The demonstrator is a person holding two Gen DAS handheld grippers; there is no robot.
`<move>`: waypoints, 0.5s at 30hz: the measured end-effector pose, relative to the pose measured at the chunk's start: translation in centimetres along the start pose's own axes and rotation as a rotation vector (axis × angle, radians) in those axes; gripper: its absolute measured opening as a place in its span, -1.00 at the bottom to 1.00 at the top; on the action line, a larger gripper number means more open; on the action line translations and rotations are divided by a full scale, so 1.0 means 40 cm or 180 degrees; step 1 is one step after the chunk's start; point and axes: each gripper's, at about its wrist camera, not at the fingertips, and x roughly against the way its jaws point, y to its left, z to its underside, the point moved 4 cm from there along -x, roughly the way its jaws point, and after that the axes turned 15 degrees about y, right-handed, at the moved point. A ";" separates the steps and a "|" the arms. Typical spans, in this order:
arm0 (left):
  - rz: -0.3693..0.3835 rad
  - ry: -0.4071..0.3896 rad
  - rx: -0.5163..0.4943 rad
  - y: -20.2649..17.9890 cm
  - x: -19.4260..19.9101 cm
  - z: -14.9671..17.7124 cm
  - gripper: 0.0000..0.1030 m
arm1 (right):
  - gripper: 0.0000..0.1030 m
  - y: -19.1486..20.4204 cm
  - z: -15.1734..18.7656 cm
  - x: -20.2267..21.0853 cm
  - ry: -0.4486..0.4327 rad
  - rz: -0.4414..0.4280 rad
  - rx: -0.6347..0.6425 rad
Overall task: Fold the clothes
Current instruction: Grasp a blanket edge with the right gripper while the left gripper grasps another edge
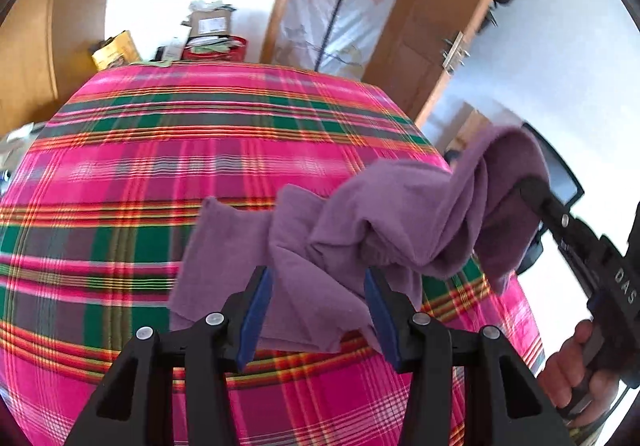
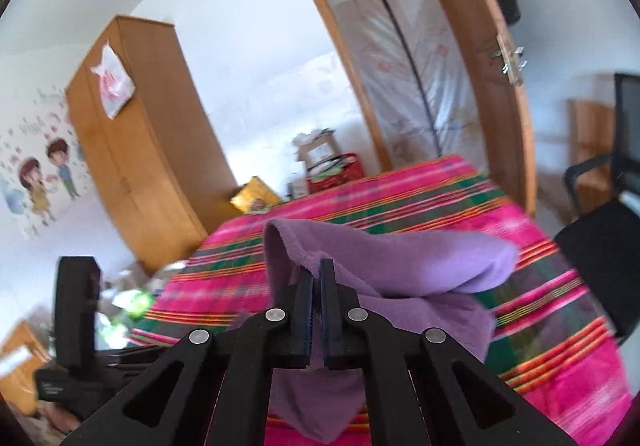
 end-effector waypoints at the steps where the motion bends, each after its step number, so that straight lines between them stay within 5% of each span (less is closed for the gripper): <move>1: 0.0001 0.0001 0.0015 0.006 0.004 -0.002 -0.04 | -0.93 -0.001 0.000 -0.003 0.0034 -0.0114 -0.0062; 7: 0.0001 -0.0017 0.0057 0.023 0.007 -0.003 -0.04 | -0.93 -0.002 -0.005 -0.025 0.0227 -0.0866 -0.0293; 15: 0.0098 -0.0029 -0.0060 -0.004 0.009 -0.012 -0.04 | -0.93 -0.015 -0.005 -0.007 0.0157 -0.1489 -0.0608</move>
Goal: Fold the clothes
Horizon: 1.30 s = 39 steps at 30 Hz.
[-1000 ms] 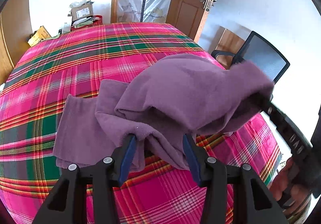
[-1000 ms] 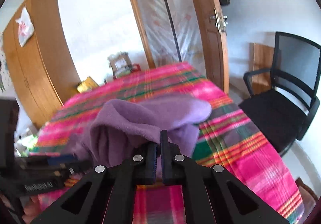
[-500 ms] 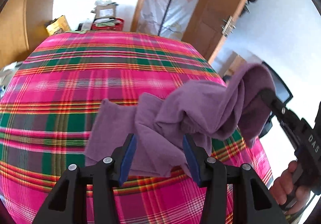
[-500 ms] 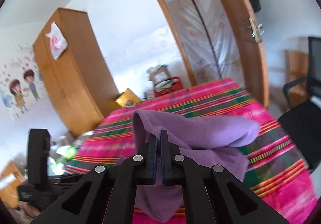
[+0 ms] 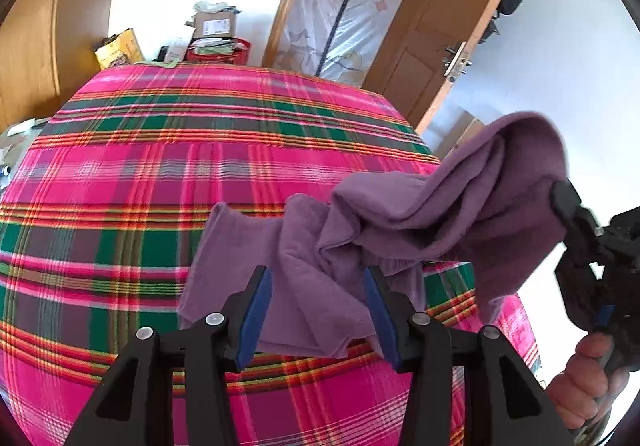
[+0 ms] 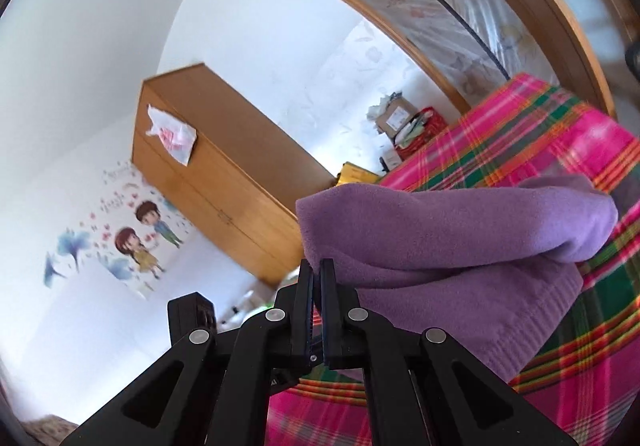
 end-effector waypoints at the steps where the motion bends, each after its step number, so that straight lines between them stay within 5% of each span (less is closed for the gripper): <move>1: 0.0041 -0.0002 -0.0050 -0.012 0.000 -0.001 -0.04 | -0.93 -0.012 0.001 0.001 -0.0005 -0.0006 -0.0068; 11: -0.0012 0.0007 -0.0248 -0.053 -0.008 -0.018 -0.04 | -0.92 -0.091 0.057 -0.048 0.0290 0.0437 -0.0233; 24: -0.0003 -0.0033 -0.0530 -0.150 0.023 -0.038 -0.05 | -0.88 -0.162 0.165 -0.132 0.0632 0.0647 -0.0253; 33: -0.0557 0.0083 -0.1443 -0.300 -0.047 -0.023 -0.05 | -0.74 -0.206 0.202 -0.129 0.0647 0.0698 -0.0322; 39: -0.0793 0.0126 -0.1657 -0.322 -0.081 -0.011 -0.05 | -0.44 -0.230 0.224 -0.070 0.0541 0.0810 -0.0388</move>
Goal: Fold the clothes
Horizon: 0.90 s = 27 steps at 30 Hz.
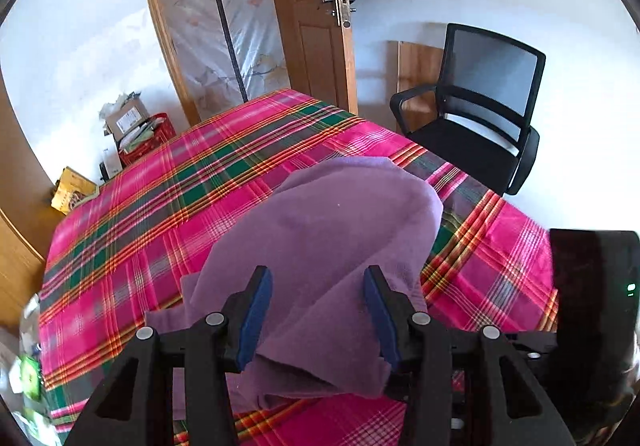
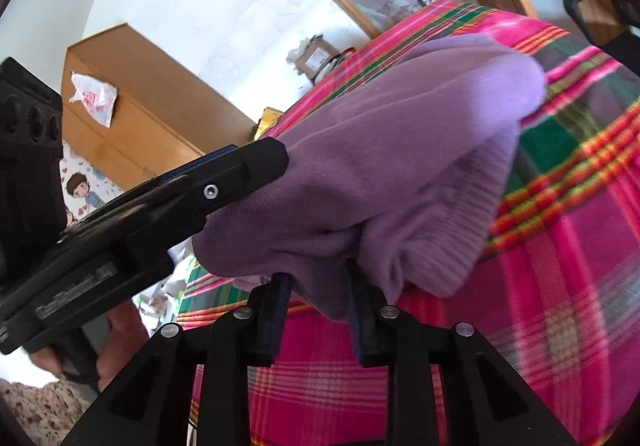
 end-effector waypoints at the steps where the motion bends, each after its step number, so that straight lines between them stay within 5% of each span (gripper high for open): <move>1: -0.0016 0.0027 -0.0009 -0.002 -0.004 0.000 -0.05 | -0.42 -0.004 0.003 0.007 -0.0008 0.0006 -0.0002; 9: 0.0198 -0.0037 -0.0482 -0.063 0.029 0.012 -0.05 | -0.38 -0.028 0.033 0.060 -0.0104 0.0032 -0.0001; 21: 0.0339 0.0483 -0.0557 -0.087 -0.086 -0.038 -0.06 | -0.37 -0.060 0.060 0.105 -0.0171 0.0185 -0.0090; 27: 0.0320 0.0588 -0.0482 -0.077 -0.110 -0.043 -0.58 | -0.37 -0.094 0.054 0.104 -0.0165 0.0333 -0.0296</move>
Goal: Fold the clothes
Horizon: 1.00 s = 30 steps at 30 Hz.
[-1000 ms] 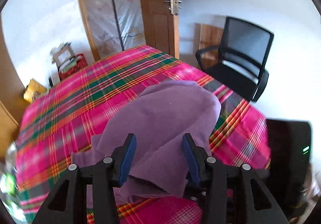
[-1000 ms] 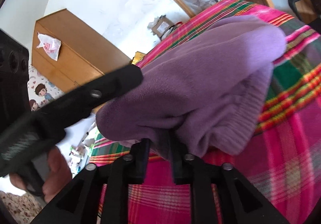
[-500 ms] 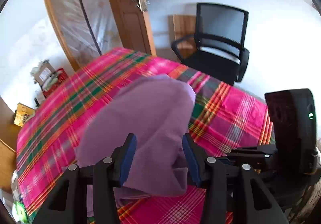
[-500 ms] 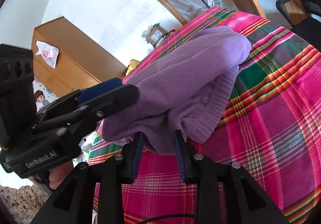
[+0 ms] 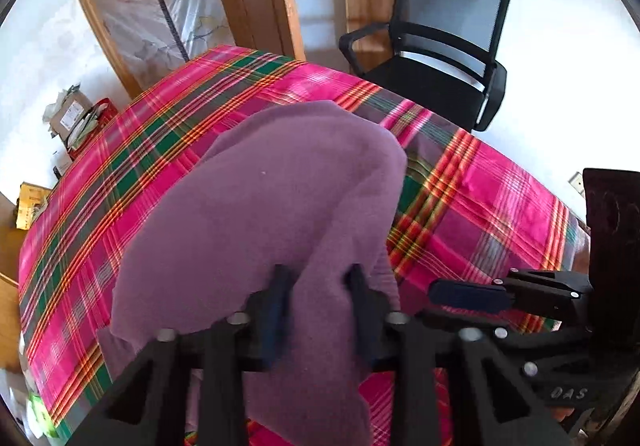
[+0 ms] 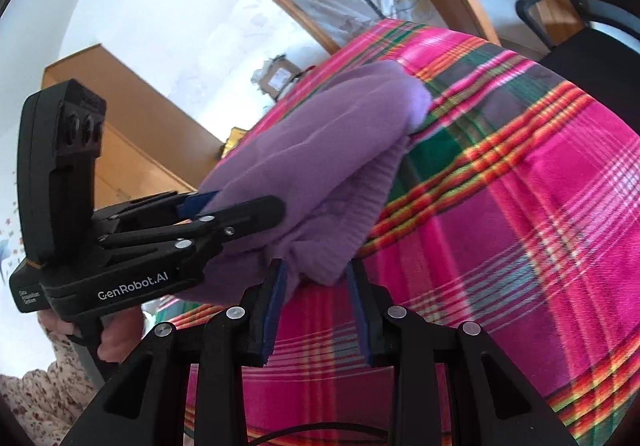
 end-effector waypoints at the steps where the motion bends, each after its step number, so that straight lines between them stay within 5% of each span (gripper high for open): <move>1: 0.0049 -0.0022 0.0067 0.011 0.005 -0.002 -0.67 | -0.36 -0.005 -0.002 -0.003 0.0004 0.0029 -0.0029; 14: 0.0392 -0.0462 0.1097 0.215 0.085 0.037 -0.78 | -0.32 0.005 -0.056 -0.050 0.0055 0.0055 -0.0085; 17: 0.0391 -0.0455 0.1247 0.256 0.079 0.052 -0.77 | -0.06 0.017 -0.064 -0.070 0.0085 0.0044 -0.0111; 28: 0.0613 -0.0447 0.1651 0.357 0.046 0.117 -0.77 | -0.06 0.057 -0.103 -0.128 0.0137 -0.0030 -0.0121; 30: 0.0626 -0.0439 0.1750 0.377 0.038 0.137 -0.77 | -0.24 0.076 -0.109 -0.126 0.0075 -0.0072 -0.0009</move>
